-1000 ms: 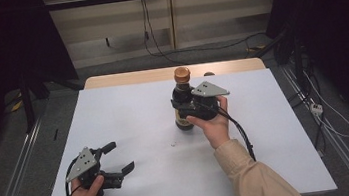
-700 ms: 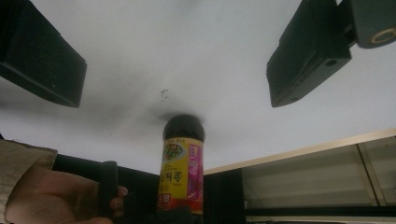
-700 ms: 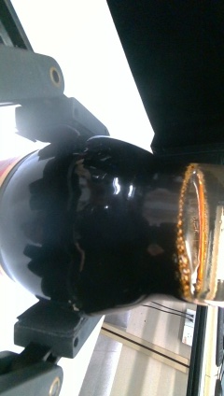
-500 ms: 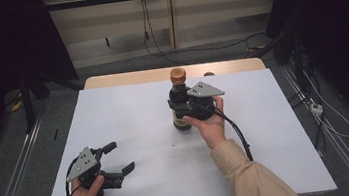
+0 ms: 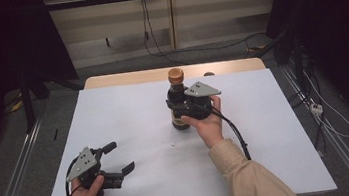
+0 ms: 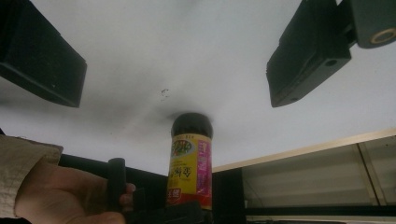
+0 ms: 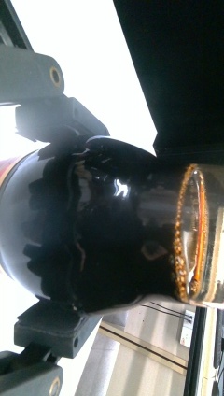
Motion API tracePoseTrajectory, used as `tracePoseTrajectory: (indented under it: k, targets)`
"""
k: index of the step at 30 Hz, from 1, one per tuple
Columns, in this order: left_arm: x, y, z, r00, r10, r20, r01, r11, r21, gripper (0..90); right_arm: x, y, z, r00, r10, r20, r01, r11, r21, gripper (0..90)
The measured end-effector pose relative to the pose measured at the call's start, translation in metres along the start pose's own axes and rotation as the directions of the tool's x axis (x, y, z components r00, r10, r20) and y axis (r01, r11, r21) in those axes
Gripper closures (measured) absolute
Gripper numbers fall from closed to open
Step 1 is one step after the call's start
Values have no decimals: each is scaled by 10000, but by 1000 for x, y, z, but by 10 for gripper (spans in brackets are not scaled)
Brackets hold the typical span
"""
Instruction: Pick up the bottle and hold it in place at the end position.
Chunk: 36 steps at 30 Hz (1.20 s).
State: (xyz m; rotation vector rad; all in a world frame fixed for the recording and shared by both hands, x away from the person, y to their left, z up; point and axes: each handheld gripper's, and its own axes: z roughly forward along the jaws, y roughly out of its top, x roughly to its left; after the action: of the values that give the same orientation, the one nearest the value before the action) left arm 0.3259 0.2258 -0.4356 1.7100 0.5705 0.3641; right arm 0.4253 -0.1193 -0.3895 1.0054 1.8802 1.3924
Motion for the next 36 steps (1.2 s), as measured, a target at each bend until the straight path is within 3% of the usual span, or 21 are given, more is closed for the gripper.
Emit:
tracePoseTrajectory:
  k: [16,26,31,36]
  targets:
    - [-2,0,1,10000,7,31,-7,10000,34,47,-7,-2,-2,9996,251,-144,-250,9997,40,254]
    - [-4,0,2,9999,125,80,-126,9998,149,47,-7,-5,-2,9977,658,-168,-658,9978,-34,258]
    - [-5,-1,1,9996,154,-246,-150,9998,141,33,-9,-9,-2,9925,1118,-495,-1127,9935,-160,262]
    - [-5,3,3,9993,-97,-348,97,10000,9,25,-7,-9,-2,9929,1112,-426,-1118,9937,-111,264]
